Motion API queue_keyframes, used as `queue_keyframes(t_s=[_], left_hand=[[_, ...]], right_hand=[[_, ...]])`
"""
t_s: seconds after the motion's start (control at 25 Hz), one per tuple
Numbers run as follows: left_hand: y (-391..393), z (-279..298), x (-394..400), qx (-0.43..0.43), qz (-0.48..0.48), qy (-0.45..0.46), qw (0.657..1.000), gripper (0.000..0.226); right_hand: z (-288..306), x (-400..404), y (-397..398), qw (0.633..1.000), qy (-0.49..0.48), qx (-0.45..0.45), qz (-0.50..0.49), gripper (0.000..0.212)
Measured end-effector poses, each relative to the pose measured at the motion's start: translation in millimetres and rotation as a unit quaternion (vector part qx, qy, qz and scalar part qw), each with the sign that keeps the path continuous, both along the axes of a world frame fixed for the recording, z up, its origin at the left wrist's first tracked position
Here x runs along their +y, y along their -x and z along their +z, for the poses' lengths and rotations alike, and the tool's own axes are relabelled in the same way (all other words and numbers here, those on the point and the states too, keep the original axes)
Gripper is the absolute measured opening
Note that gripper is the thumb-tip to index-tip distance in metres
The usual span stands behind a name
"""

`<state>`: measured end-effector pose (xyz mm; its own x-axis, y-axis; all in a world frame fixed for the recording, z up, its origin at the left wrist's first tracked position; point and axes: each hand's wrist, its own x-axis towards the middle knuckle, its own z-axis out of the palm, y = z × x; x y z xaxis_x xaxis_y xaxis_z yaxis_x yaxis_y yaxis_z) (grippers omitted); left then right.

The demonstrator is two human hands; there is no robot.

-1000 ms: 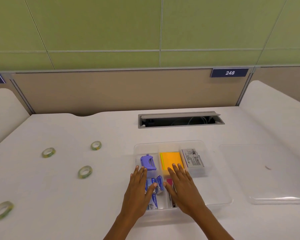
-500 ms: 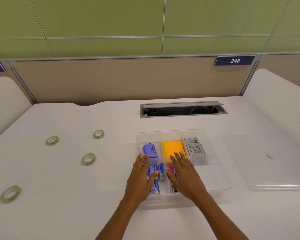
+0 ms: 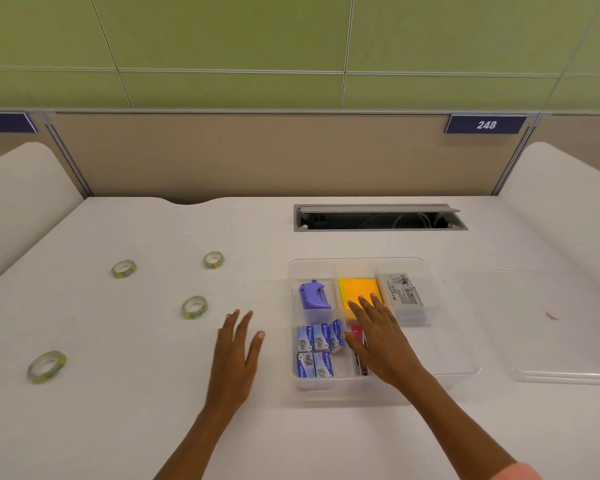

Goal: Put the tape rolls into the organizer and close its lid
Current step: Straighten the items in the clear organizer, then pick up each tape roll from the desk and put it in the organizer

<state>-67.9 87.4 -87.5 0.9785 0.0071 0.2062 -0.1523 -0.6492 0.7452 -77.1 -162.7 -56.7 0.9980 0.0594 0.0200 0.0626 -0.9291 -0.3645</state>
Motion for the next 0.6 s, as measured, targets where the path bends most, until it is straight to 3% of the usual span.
queue_keyframes(t_s=[0.12,0.28,0.48,0.6], left_hand=[[-2.1,-8.5,39.3,0.011,0.050,-0.049,0.997,0.047],[-5.0,-18.2,77.6,0.037,0.113,-0.124,0.985,0.050],[-4.6,-30.7,89.9,0.085,0.147,-0.221,0.960,0.083],[-5.9,-28.5,88.9,0.100,0.145,-0.238,0.955,0.080]], right_hand=[[9.4,20.2,-8.8,0.999,-0.005,-0.017,0.032,0.063],[17.4,62.6,-21.8,0.994,-0.018,-0.038,0.100,0.057],[18.6,121.8,-37.2,0.985,-0.039,-0.043,0.161,0.046],[10.5,152.4,-49.4,0.981,-0.046,-0.022,0.185,0.045]])
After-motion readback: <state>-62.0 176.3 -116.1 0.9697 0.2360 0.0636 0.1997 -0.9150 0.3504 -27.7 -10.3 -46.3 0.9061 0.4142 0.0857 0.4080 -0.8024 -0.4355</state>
